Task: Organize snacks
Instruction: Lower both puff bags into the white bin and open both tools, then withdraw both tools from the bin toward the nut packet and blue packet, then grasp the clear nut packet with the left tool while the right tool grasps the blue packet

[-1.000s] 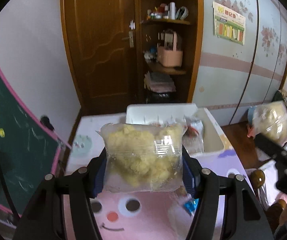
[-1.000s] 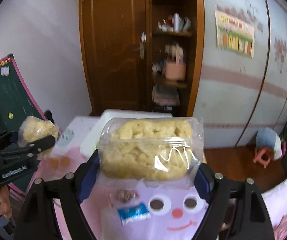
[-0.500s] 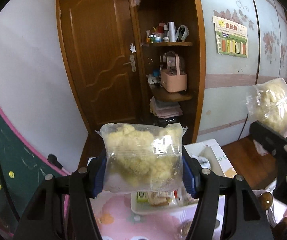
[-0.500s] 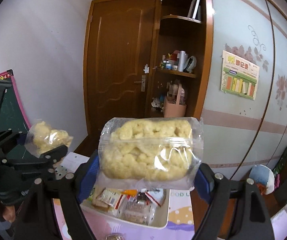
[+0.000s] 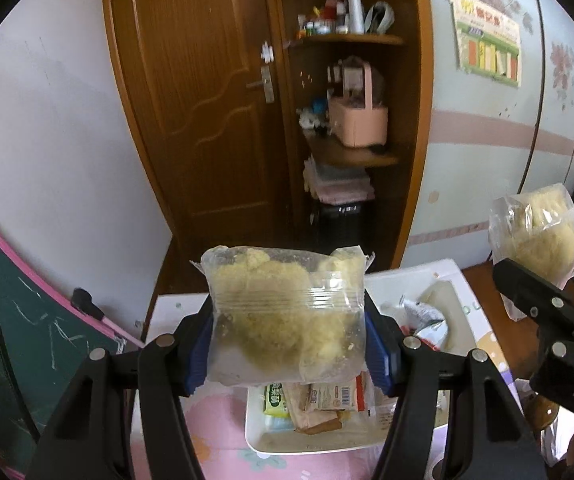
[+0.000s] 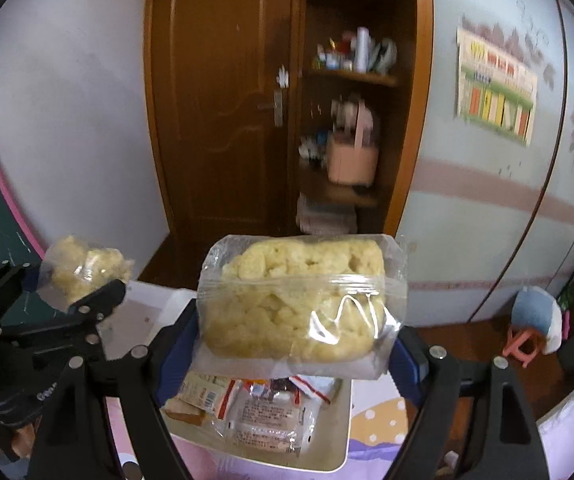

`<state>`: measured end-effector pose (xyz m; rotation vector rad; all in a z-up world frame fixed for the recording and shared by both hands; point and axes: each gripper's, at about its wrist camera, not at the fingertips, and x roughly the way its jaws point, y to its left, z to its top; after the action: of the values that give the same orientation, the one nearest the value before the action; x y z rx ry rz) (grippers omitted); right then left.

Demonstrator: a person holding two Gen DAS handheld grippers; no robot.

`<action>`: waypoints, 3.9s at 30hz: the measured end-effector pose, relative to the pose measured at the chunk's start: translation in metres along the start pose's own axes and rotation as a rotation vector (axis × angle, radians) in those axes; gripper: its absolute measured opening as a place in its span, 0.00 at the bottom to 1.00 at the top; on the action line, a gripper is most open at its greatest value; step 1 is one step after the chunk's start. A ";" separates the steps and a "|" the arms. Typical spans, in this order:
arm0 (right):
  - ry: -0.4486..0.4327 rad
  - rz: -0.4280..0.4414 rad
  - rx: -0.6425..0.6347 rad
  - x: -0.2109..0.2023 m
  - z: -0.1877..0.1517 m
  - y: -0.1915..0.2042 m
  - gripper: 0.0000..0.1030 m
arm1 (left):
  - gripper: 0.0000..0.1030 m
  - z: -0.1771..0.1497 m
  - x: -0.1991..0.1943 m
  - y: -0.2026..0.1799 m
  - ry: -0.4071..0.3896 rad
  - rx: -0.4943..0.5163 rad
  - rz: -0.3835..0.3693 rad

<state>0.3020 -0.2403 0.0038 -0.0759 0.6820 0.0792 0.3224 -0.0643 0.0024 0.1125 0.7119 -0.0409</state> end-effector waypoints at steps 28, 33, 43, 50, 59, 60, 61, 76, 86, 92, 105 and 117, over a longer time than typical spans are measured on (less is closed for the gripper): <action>0.141 -0.006 -0.049 0.048 -0.039 0.019 0.91 | 0.93 -0.040 0.048 0.014 0.139 -0.002 -0.027; 0.146 -0.011 -0.049 0.027 -0.041 0.018 0.91 | 0.93 -0.041 0.018 0.017 0.116 0.001 -0.022; 0.106 -0.020 -0.050 -0.051 -0.046 0.018 0.91 | 0.93 -0.050 -0.066 0.030 0.041 0.007 -0.023; 0.071 -0.032 -0.078 -0.106 -0.066 0.020 0.91 | 0.93 -0.069 -0.125 0.034 -0.011 0.025 -0.045; 0.097 -0.008 -0.112 -0.130 -0.107 0.028 0.91 | 0.93 -0.111 -0.169 0.032 -0.020 0.069 -0.077; 0.098 -0.004 -0.114 -0.131 -0.112 0.028 0.91 | 0.93 -0.116 -0.172 0.032 -0.017 0.069 -0.084; 0.097 -0.002 -0.116 -0.133 -0.119 0.029 0.91 | 0.93 -0.122 -0.173 0.031 -0.013 0.070 -0.092; 0.285 0.103 -0.131 -0.066 -0.229 0.028 0.91 | 0.96 -0.198 -0.080 -0.011 0.199 0.216 -0.170; 0.407 0.198 -0.064 -0.005 -0.278 0.028 0.91 | 0.96 -0.225 0.000 -0.054 0.320 0.318 -0.258; 0.433 0.241 -0.047 0.030 -0.293 0.034 0.91 | 0.96 -0.227 0.046 -0.066 0.393 0.266 -0.308; 0.329 0.164 -0.150 0.052 -0.304 0.041 0.66 | 0.96 -0.234 0.093 -0.090 0.474 0.239 -0.412; 0.325 0.135 -0.053 0.038 -0.306 0.013 0.47 | 0.53 -0.248 0.104 -0.113 0.467 0.218 -0.420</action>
<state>0.1383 -0.2554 -0.2578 -0.0951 1.0094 0.2177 0.2318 -0.1474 -0.2623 0.1826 1.1880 -0.5078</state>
